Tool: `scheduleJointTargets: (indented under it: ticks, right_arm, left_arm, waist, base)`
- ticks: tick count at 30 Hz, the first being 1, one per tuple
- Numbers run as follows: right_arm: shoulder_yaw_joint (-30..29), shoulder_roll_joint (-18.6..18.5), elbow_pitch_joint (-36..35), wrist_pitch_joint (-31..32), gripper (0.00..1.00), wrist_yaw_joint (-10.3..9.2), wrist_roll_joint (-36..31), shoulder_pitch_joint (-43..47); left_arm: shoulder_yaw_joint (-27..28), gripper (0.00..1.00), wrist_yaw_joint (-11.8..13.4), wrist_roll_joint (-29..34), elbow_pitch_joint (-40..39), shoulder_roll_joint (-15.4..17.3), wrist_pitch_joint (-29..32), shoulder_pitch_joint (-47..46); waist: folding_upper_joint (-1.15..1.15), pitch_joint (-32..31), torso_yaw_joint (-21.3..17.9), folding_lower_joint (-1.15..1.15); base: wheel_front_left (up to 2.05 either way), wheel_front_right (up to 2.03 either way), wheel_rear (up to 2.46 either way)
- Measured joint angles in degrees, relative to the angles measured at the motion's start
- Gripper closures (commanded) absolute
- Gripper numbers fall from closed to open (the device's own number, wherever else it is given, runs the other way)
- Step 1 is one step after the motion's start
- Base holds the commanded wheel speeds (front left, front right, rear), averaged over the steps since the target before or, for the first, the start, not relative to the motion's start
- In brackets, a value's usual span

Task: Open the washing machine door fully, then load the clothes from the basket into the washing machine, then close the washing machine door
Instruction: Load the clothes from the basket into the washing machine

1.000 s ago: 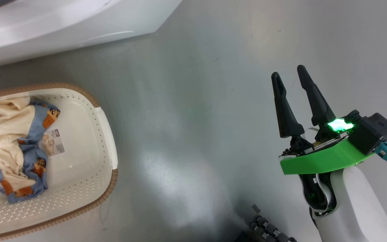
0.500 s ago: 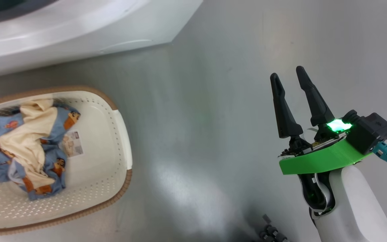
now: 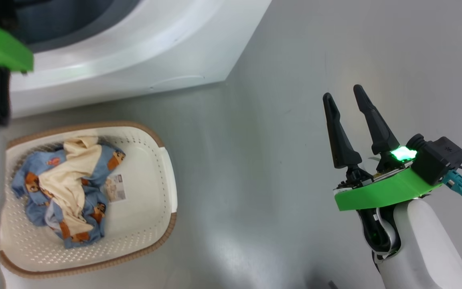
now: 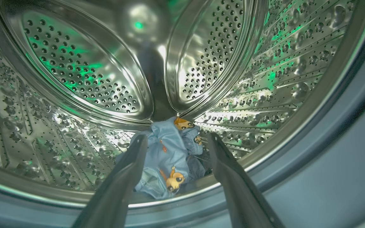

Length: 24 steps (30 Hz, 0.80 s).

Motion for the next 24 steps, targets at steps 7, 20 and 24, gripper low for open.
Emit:
scheduleJointTargets:
  ticks: [7,20,24]
  right_arm:
    - [0.01,-1.03,0.89,0.00,0.00,0.00,0.01,0.46]
    - [0.11,-3.76,3.37,0.00,0.00,0.00,0.94,4.82]
    - [0.19,-4.25,4.06,0.00,0.00,0.00,1.07,6.95]
  left_arm:
    - [1.25,0.00,0.00,-1.45,-6.10,0.15,0.00,8.96]
    - [3.39,0.00,2.07,-2.27,-18.70,-1.09,0.01,29.25]
    - [4.46,0.00,2.57,-2.40,-22.80,-2.12,0.00,36.69]
  waist:
    - [0.00,-3.84,0.82,0.00]
    - [0.00,-13.72,3.69,0.00]
    - [0.00,-17.14,4.64,0.00]
  base:
    - [0.00,0.00,0.00]
    - [0.00,0.00,0.00]
    - [0.00,0.00,0.00]
